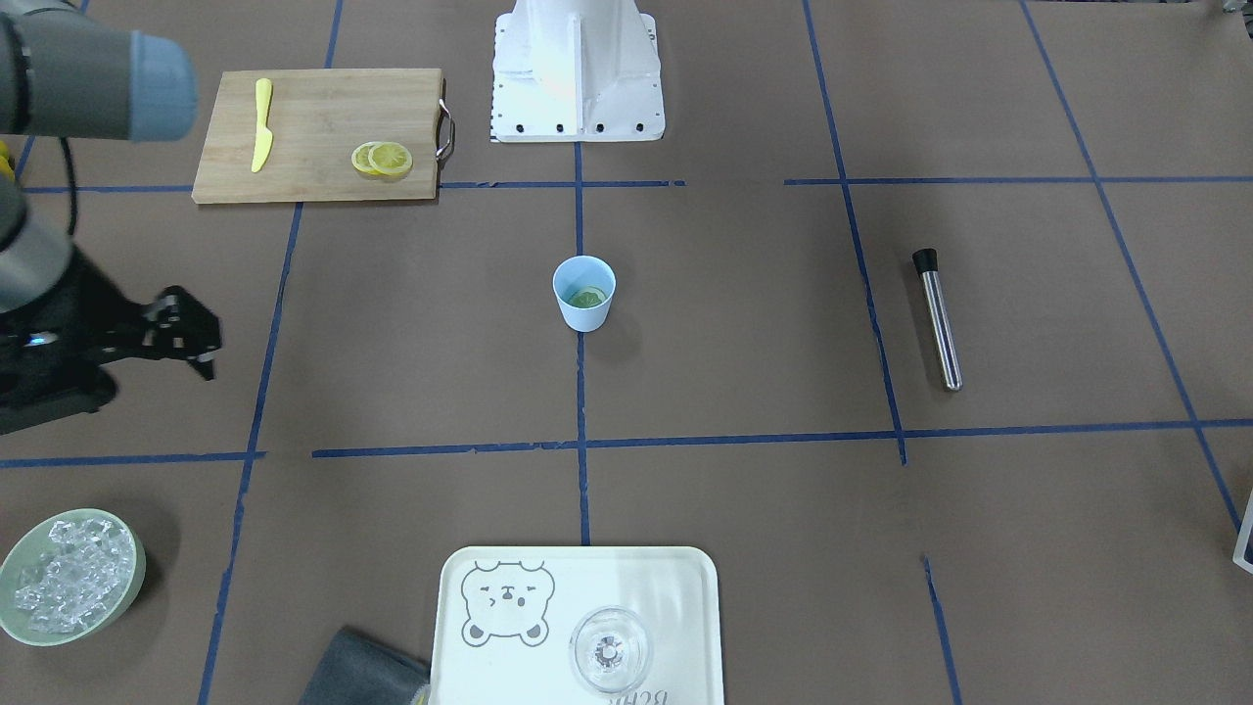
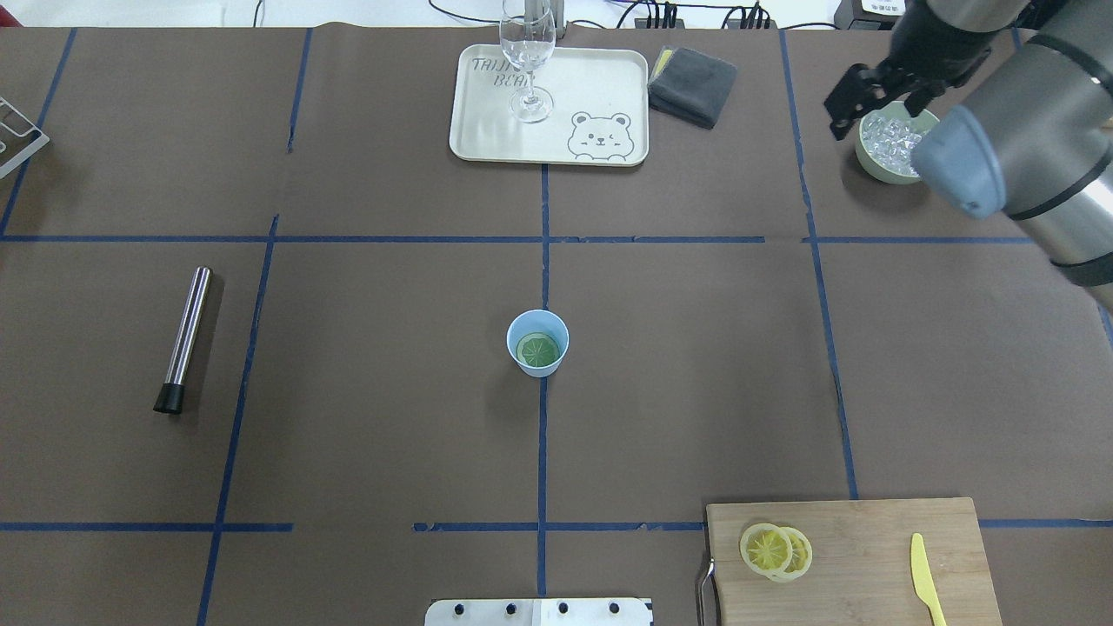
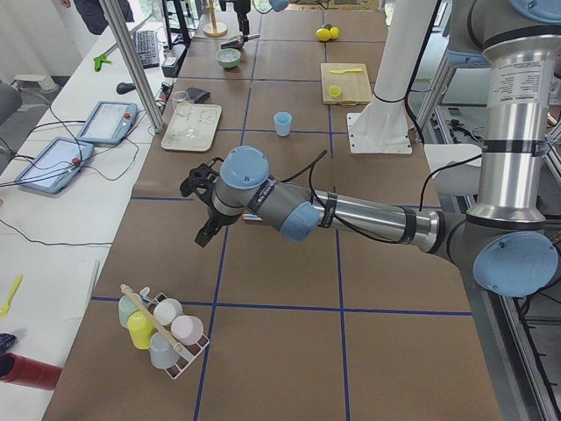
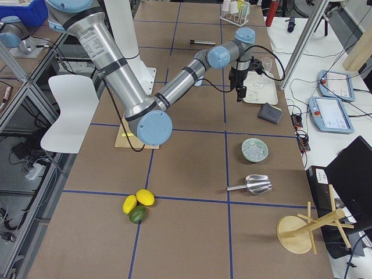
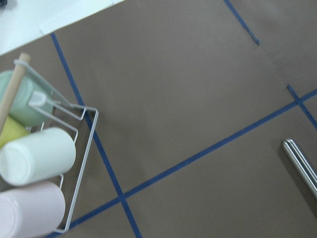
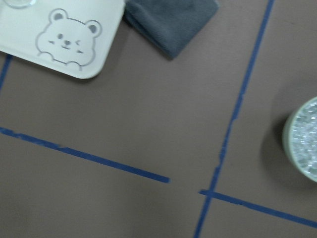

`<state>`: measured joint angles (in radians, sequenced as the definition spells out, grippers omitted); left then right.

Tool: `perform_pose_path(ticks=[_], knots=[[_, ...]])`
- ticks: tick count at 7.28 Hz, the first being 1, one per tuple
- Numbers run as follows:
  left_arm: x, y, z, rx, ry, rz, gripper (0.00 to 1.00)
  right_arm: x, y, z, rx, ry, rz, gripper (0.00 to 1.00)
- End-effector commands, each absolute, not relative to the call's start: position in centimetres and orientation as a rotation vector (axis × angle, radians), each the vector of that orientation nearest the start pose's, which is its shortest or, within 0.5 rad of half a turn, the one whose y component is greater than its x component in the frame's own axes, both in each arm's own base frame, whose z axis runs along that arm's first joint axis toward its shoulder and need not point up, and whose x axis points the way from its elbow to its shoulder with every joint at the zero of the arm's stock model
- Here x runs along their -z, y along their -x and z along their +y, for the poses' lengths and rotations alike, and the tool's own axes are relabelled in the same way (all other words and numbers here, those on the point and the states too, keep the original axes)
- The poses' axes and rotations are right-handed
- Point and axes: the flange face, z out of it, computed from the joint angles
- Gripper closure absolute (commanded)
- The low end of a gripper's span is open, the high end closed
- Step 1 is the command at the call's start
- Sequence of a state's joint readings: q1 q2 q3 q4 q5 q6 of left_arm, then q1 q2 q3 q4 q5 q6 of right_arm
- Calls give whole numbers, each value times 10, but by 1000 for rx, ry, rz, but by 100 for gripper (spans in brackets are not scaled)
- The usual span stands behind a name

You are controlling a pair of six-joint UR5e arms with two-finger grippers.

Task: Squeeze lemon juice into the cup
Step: 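Withdraw the right arm away from the cup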

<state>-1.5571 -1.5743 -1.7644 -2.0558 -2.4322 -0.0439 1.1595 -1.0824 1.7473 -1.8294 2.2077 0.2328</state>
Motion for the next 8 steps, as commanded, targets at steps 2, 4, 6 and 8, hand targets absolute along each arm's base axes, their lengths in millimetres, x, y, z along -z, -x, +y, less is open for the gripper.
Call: perform_pose_path(ticks=[2, 4, 6, 8], knots=[[-451, -68, -508, -355, -597, 983, 0, -536, -12, -548, 324, -87, -653, 0], [-452, -135, -511, -221, -513, 940, 0, -596, -60, -501, 214, -39, -662, 0], [-478, -191, -507, -97, -415, 888, 0, -609, -67, -486, 188, -29, -698, 0], [-491, -249, -497, 13, -293, 891, 25, -618, -67, -478, 190, -35, -697, 0]])
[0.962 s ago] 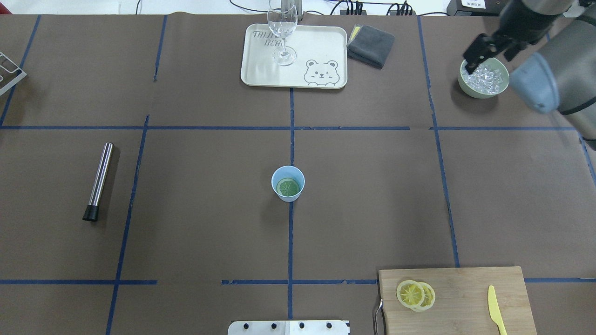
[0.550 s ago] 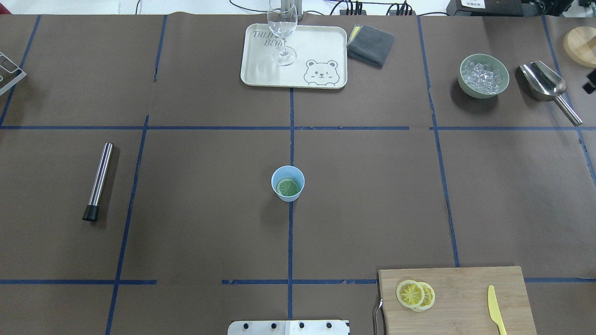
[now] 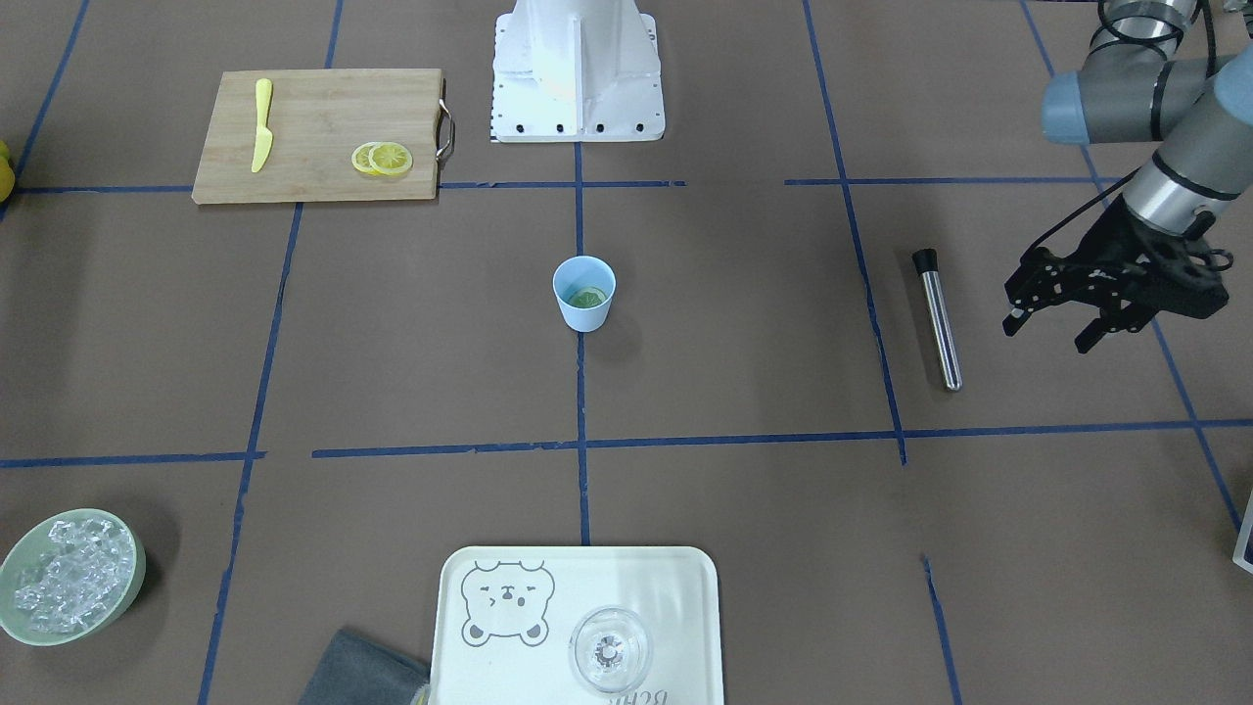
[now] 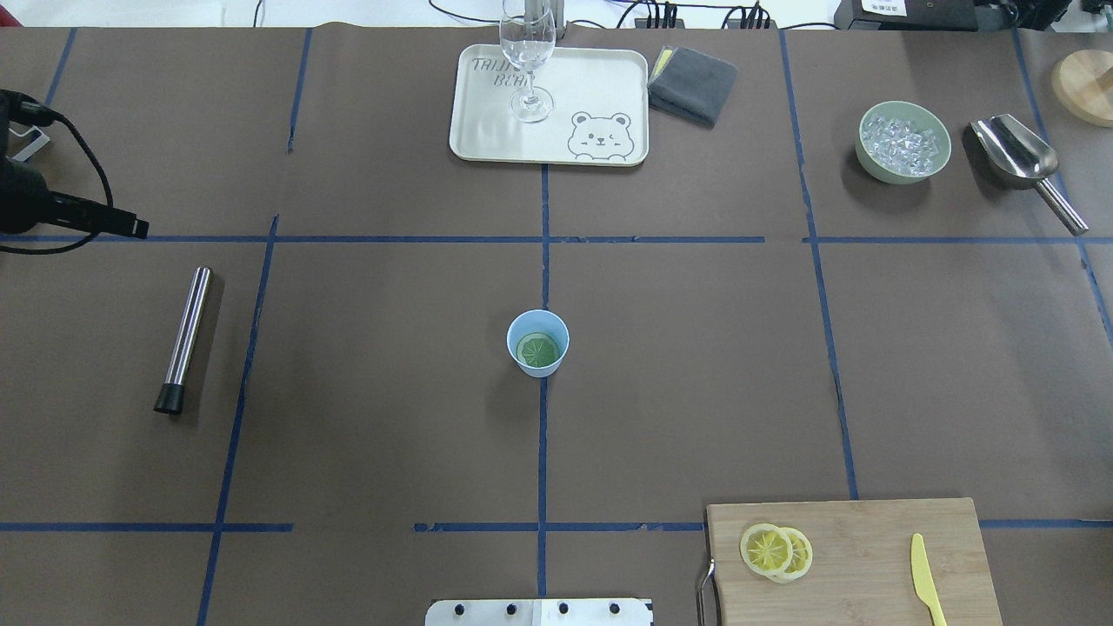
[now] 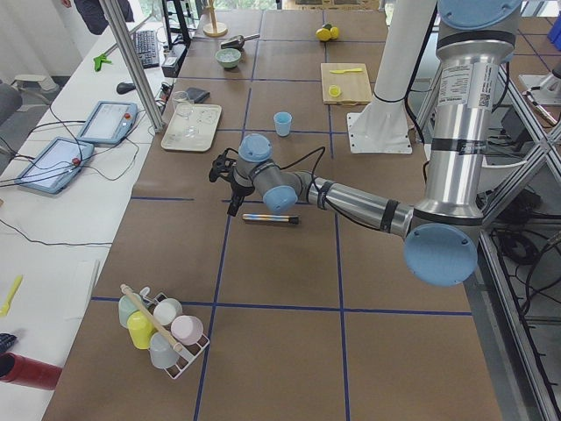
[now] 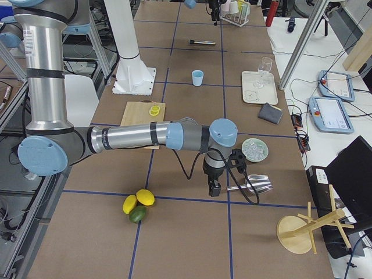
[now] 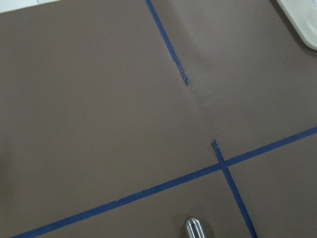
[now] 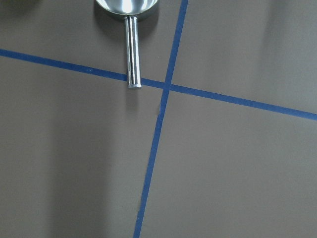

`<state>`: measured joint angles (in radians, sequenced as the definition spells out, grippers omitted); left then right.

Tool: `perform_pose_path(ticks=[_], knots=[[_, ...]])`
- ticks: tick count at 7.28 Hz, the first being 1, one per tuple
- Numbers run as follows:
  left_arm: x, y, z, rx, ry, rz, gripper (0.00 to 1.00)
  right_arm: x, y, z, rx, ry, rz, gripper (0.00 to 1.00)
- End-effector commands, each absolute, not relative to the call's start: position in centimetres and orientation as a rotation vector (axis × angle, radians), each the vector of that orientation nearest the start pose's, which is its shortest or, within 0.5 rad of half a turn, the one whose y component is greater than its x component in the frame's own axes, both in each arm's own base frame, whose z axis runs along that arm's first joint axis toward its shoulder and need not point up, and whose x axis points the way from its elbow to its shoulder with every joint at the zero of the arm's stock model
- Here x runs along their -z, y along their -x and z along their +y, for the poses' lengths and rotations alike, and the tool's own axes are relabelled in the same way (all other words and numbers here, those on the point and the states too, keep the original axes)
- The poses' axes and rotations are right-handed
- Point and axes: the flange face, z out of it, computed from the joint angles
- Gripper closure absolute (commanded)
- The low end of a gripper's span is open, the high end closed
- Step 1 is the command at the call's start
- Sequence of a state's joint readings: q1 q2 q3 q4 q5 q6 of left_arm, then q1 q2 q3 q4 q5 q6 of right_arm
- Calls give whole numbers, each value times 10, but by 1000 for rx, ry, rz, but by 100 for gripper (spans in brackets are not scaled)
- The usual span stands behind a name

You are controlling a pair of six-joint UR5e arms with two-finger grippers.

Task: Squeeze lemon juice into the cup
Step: 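Withdraw the right arm away from the cup, then grasp the upright steel muddler with the left gripper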

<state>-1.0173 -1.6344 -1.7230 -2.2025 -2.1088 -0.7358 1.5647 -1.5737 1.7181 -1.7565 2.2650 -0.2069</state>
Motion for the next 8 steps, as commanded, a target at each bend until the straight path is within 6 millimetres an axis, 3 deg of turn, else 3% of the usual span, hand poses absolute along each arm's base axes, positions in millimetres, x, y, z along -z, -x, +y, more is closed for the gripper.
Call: perform_pose_path(ticks=[1, 2, 4, 5, 7, 8], knots=[[-507, -260, -498, 18, -266, 869, 27, -620, -67, -476, 190, -34, -698, 0], [-520, -266, -501, 12, -249, 850, 27, -622, -68, -472, 188, -31, -699, 0], [-534, -308, -501, -40, -203, 836, 27, -625, -67, -467, 195, -28, -709, 0], [-533, -319, -494, -62, -196, 839, 27, -625, -67, -467, 195, -28, -709, 0], [-532, -321, -492, -66, -190, 835, 29, -627, -71, -466, 188, -28, -709, 0], [-532, -321, -492, -66, -190, 835, 36, -628, -72, -464, 186, -27, -710, 0]])
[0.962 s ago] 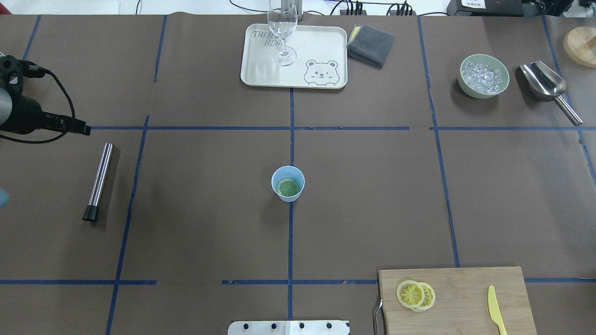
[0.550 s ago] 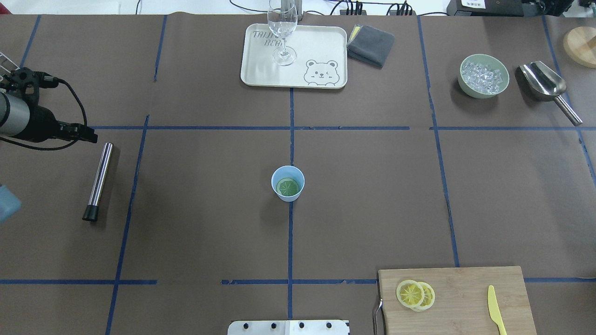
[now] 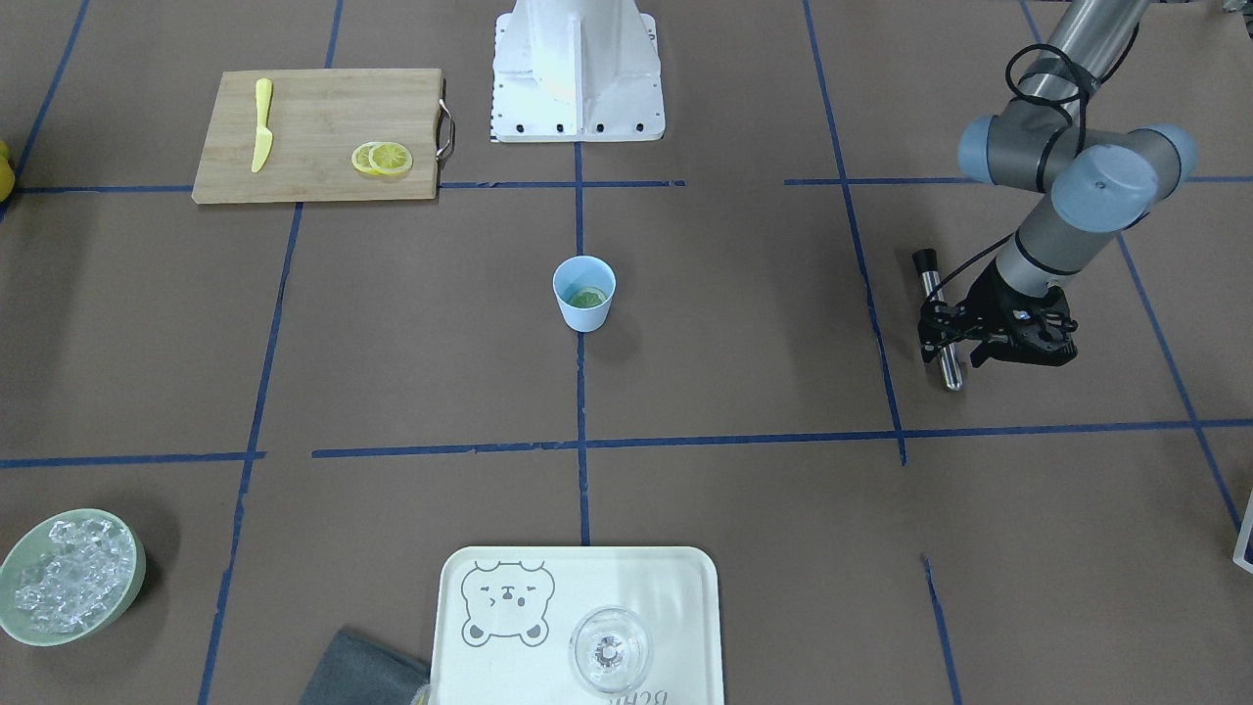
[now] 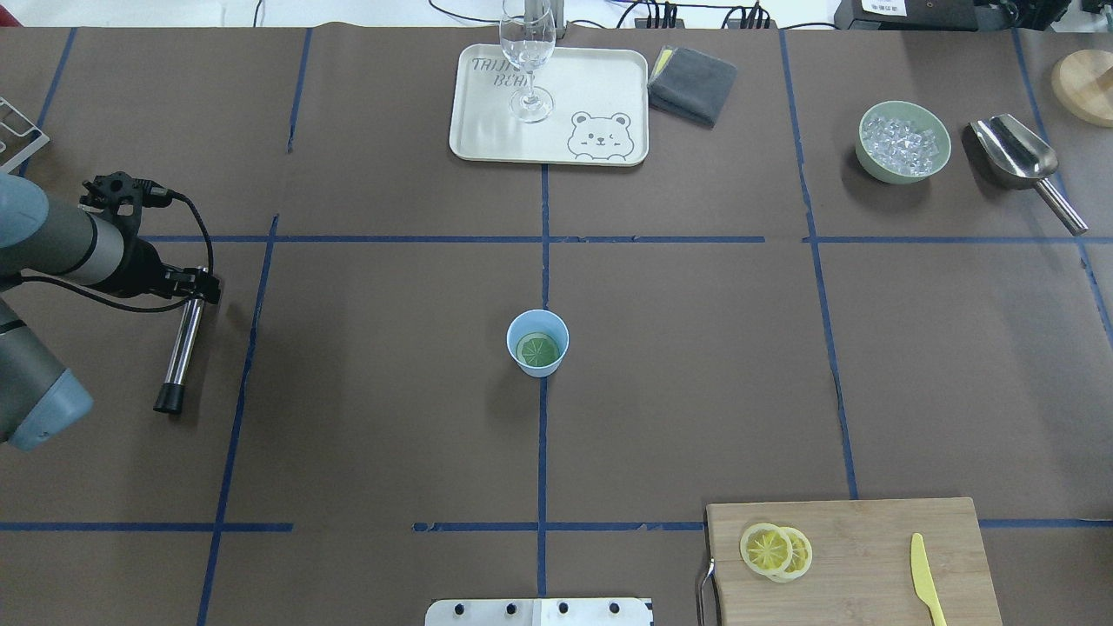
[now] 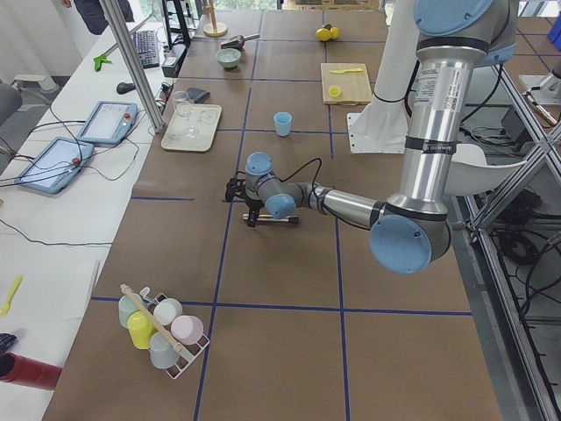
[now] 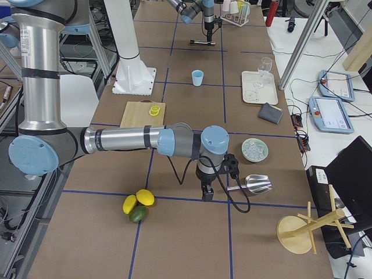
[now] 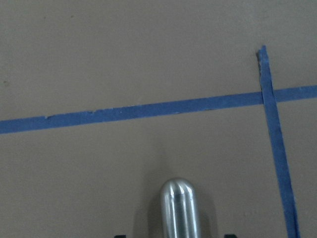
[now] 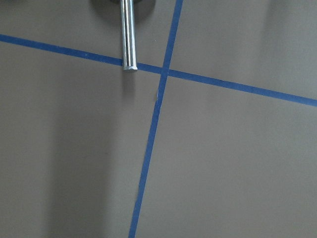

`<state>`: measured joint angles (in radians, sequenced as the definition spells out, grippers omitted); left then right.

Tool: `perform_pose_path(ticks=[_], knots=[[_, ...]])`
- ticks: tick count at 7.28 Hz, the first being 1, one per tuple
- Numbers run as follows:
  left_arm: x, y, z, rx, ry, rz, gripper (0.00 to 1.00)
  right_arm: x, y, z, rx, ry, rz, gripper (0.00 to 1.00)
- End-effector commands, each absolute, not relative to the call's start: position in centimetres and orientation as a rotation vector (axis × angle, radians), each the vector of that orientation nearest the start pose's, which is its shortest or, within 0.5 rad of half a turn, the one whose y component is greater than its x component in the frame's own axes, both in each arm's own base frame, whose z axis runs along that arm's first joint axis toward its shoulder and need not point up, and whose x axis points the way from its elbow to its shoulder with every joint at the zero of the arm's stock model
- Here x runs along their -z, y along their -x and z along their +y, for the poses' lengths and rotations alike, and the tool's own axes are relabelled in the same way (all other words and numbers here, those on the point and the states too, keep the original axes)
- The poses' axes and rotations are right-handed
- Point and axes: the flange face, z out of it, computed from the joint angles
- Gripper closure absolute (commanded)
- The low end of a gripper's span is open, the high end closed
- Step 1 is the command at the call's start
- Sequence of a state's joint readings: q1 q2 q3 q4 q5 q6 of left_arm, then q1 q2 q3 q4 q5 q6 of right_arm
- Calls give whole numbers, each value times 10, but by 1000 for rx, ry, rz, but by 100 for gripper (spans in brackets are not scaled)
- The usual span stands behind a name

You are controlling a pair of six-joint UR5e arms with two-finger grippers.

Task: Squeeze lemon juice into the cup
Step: 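Grasp the upright steel muddler with the left gripper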

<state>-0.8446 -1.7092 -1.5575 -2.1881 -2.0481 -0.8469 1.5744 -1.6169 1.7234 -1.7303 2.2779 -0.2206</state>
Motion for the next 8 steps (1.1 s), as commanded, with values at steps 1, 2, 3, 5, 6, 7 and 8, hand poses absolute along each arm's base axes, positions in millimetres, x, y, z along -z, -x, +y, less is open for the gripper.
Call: perform_pose_path(ticks=[1, 2, 3, 5, 6, 7, 8], knots=[[-533, -322, -492, -61, -190, 832, 50, -629, -72, -463, 194, -29, -710, 0], [-536, -320, -495, -52, -212, 805, 100, -629, -72, -463, 198, -31, -710, 0], [-533, -319, -495, -51, -217, 804, 100, -629, -73, -463, 197, -31, -710, 0], [-525, -318, -494, -57, -229, 814, 100, -629, -74, -463, 195, -33, -710, 0], [-517, -315, -493, -59, -240, 825, 100, -629, -74, -463, 194, -32, -710, 0], [-501, -310, -494, -59, -268, 843, 100, -630, -74, -462, 193, -29, -710, 0], [-481, -295, -498, -48, -313, 862, 100, -630, -74, -462, 193, -29, -710, 0]])
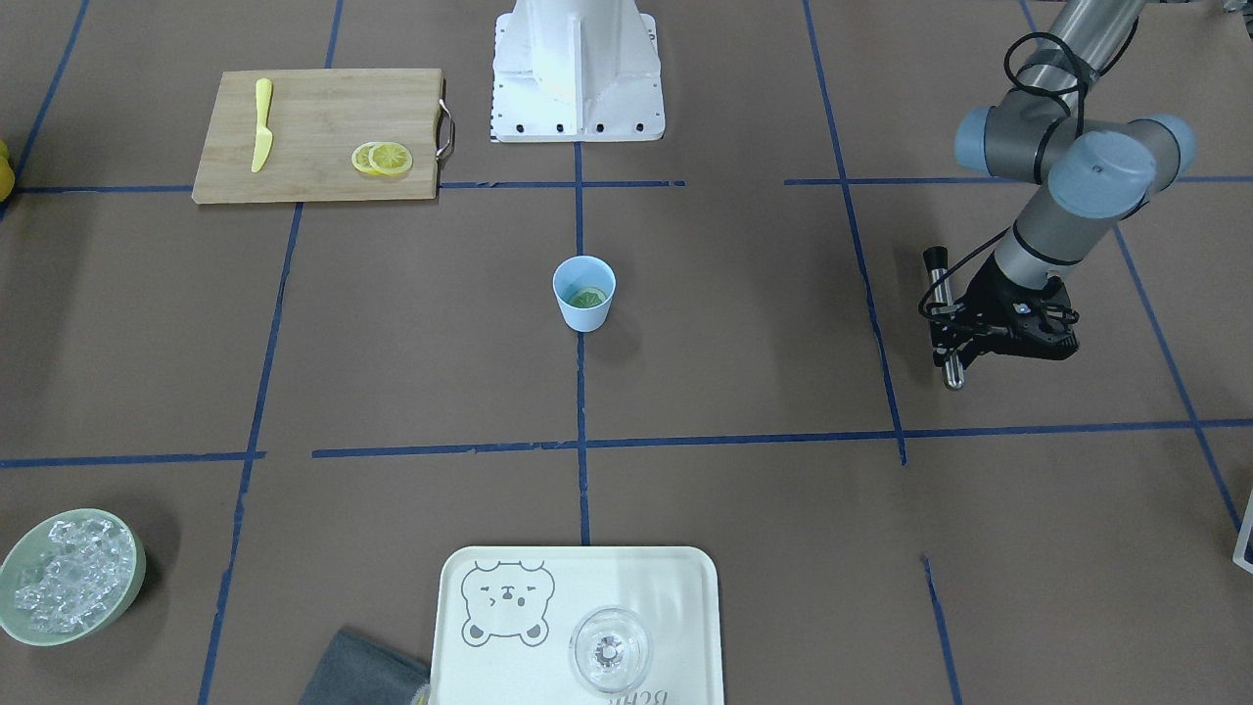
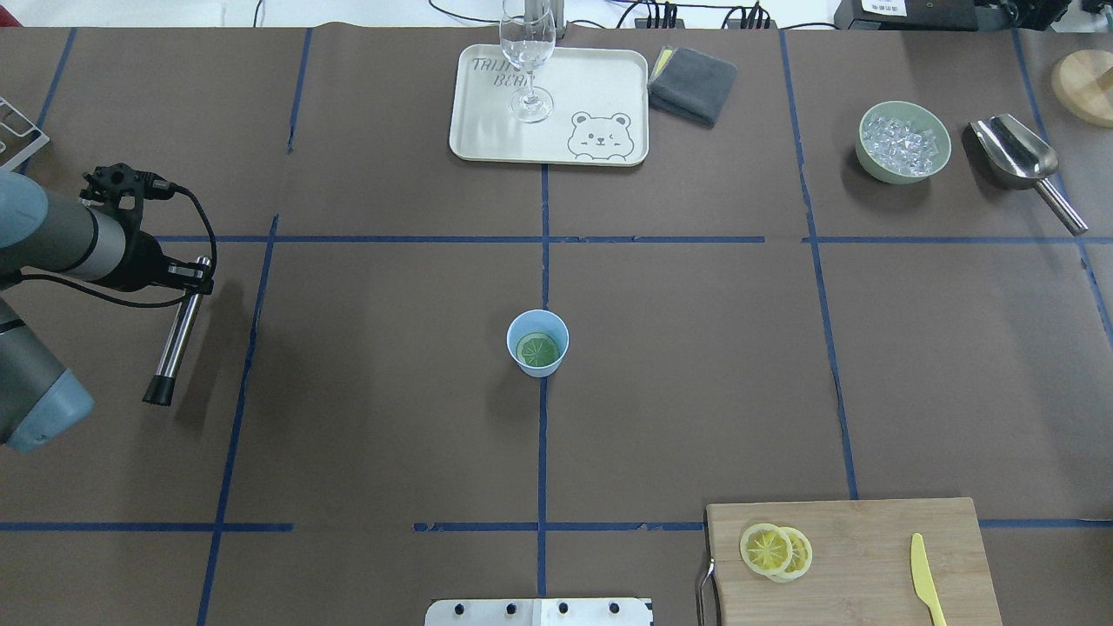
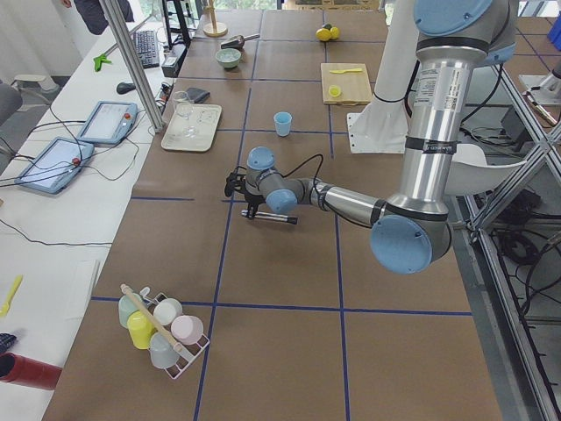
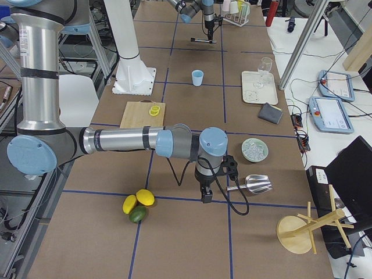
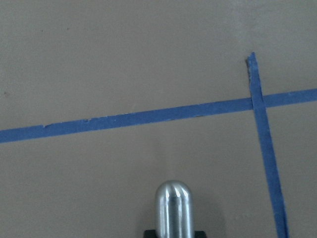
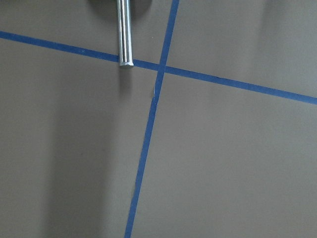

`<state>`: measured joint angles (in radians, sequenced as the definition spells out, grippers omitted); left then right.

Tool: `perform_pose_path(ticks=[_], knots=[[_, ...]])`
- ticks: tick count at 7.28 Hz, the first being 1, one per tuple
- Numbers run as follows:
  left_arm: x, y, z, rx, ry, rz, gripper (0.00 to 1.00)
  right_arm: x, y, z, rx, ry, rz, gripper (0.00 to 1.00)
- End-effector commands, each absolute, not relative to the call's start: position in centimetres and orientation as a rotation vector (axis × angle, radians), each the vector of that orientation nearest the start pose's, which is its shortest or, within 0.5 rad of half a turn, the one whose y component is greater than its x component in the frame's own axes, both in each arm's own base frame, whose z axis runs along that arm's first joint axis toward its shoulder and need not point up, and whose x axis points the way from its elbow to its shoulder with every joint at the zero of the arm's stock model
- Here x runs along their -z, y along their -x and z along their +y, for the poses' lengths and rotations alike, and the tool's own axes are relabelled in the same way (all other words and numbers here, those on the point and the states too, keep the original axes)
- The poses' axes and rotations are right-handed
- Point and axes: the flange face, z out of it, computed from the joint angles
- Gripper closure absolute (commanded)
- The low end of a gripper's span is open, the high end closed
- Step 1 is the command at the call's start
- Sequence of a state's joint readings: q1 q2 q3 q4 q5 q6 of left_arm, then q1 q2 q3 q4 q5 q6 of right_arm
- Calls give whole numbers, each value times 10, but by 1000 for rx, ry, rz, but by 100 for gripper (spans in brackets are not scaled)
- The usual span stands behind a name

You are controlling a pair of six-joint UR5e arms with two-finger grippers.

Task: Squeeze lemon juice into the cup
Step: 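Grasp the upright steel muddler with the left gripper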

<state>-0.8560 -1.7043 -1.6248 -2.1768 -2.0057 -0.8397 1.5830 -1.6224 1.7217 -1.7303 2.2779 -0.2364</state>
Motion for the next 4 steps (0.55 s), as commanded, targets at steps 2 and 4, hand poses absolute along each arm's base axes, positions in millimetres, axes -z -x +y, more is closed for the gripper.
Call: perform_pose_path(ticks=[2, 4], knots=[[-428, -279, -517, -262, -620, 759, 100, -631, -80, -460, 182, -33, -708, 0], [-351, -293, -541, -353, -804, 773, 100, -637, -88, -454, 163, -29, -709, 0]])
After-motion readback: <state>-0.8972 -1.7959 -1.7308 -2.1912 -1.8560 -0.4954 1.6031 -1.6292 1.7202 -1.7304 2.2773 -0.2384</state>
